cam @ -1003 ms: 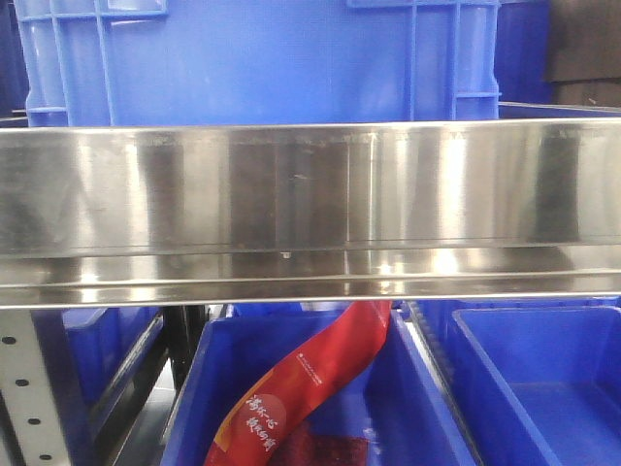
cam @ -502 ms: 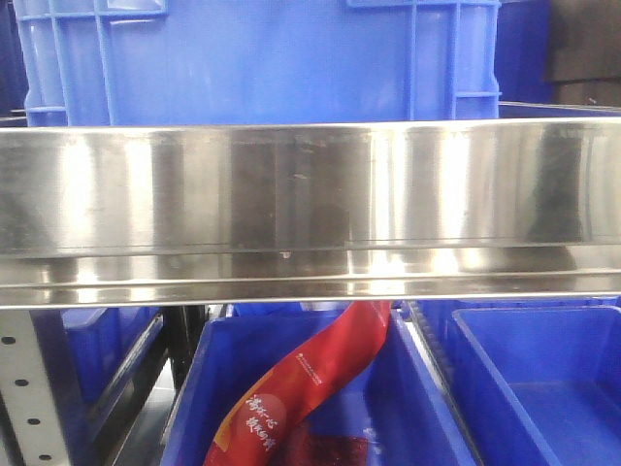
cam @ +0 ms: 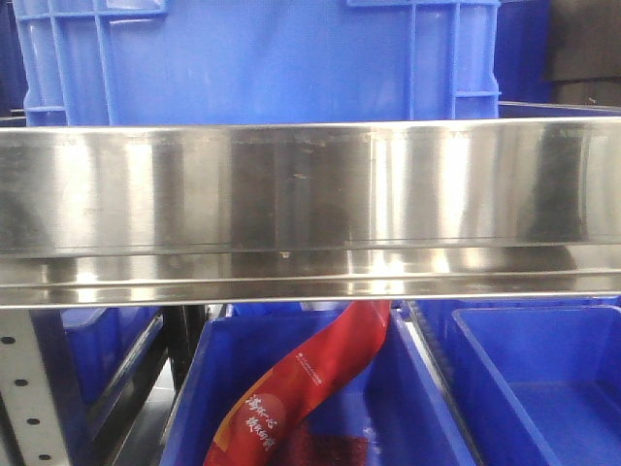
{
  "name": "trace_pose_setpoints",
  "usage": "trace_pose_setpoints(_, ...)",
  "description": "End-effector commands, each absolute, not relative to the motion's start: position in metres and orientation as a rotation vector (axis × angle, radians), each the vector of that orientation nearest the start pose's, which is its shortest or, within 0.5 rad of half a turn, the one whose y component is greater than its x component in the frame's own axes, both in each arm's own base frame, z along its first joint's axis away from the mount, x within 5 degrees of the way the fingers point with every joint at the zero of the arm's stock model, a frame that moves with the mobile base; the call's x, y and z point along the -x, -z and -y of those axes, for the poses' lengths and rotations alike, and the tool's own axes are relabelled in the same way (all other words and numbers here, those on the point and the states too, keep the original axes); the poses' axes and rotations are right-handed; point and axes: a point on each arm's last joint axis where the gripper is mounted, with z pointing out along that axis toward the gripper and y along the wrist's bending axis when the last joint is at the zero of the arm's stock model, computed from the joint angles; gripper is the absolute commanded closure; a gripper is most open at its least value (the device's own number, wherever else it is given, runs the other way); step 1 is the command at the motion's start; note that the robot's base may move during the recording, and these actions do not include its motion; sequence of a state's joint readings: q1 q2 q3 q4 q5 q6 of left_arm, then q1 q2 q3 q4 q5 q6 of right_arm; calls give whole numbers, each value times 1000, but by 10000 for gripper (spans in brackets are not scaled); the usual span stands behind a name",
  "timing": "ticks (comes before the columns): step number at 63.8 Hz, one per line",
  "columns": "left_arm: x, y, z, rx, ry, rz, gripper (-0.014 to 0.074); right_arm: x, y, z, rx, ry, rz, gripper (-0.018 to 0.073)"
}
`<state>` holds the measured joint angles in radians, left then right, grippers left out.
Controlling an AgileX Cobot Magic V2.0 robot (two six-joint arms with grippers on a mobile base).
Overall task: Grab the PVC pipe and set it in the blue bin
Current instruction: 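Lower the pipe into the blue bin and open both grippers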
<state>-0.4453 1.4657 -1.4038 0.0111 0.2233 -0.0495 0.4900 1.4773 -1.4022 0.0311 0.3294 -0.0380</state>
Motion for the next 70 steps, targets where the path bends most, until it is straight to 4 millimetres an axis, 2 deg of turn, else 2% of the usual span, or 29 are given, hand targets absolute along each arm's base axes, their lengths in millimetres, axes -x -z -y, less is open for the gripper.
trace_pose_setpoints(1, -314, -425, 148, -346, 353, -1714, 286, -307, -410, -164, 478, -332, -1811, 288)
trace_pose_setpoints(9, -314, -424, 148, -343, 358, -1724, 223, -306, -408, -164, 484, -328, -1833, 195)
trace_pose_setpoints(15, -313, -425, 148, -342, 358, -1721, 226, -306, -409, -164, 483, -329, -1829, 199)
trace_pose_setpoints(23, -305, -436, 144, -336, 363, -1689, 254, -299, -422, -160, 475, -334, -1798, 207)
trace_pose_setpoints(29, -297, -445, 140, -331, 367, -1667, 349, -295, -428, -158, 471, -337, -1781, 299)
trace_pose_setpoints(43, -295, -447, 139, -334, 362, -1658, 702, -297, -426, -159, 470, -337, -1777, 687)
trace_pose_setpoints(45, -294, -448, 139, -334, 362, -1656, 707, -297, -425, -159, 470, -338, -1783, 729)
trace_pose_setpoints(55, -278, -462, 132, -300, 409, -1644, 707, -286, -438, -155, 433, -386, -1755, 727)
trace_pose_setpoints(63, -249, -480, 119, -291, 420, -1601, 707, -266, -460, -144, 416, -397, -1684, 727)
trace_pose_setpoints(70, -225, -485, 107, -276, 433, -1538, 707, -249, -466, -135, 405, -403, -1640, 727)
